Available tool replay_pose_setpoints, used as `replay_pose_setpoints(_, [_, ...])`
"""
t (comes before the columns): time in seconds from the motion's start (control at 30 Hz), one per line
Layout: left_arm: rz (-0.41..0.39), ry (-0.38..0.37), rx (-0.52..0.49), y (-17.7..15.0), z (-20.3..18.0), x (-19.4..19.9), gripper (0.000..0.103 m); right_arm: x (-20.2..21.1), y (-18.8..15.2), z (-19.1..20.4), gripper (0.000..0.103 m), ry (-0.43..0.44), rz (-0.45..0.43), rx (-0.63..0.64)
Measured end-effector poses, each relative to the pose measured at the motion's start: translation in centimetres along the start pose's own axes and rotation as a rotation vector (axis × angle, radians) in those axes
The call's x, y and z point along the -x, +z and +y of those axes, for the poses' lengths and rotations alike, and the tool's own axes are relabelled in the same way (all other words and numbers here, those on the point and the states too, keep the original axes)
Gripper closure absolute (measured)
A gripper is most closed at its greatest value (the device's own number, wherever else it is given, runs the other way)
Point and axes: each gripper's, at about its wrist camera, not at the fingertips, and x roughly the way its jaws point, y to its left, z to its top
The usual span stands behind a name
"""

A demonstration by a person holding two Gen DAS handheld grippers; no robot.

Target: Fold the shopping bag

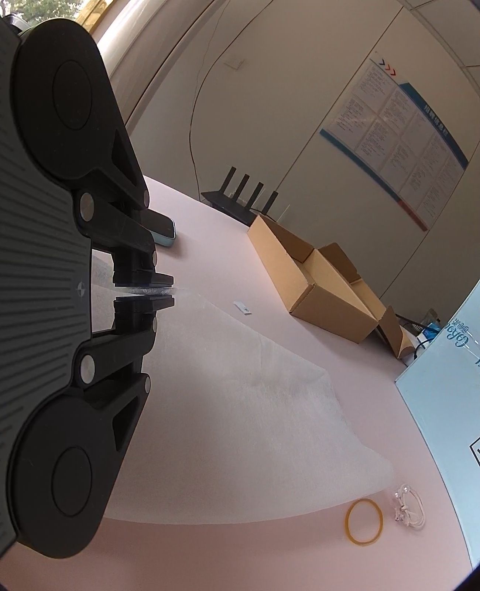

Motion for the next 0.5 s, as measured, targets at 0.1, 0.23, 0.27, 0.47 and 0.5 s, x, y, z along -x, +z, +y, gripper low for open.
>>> replay_pose_setpoints(0.1, [0.003, -0.003, 0.002, -0.1, 0.2, -0.1, 0.076, -0.3, -0.1, -0.3, 0.098, -0.008, 0.011, -0.010])
replay_pose_setpoints(0.23, [0.005, 0.010, 0.007, -0.2, 0.4, 0.1, 0.075, -0.6, -0.4, -0.4, 0.098, -0.011, 0.025, -0.008])
replay_pose_setpoints(0.27, [0.006, 0.013, 0.008, -0.2, 0.4, 0.3, 0.075, -0.6, -0.4, -0.5, 0.098, -0.012, 0.026, -0.008])
replay_pose_setpoints(0.47, [0.004, 0.018, -0.001, -0.6, 0.4, 1.6, 0.069, -0.6, -0.8, -1.1, 0.083, -0.026, 0.034, -0.025])
replay_pose_setpoints(0.5, [0.006, 0.021, -0.003, -0.7, 0.4, 1.8, 0.069, -0.5, -0.8, -1.0, 0.081, -0.021, 0.032, -0.022])
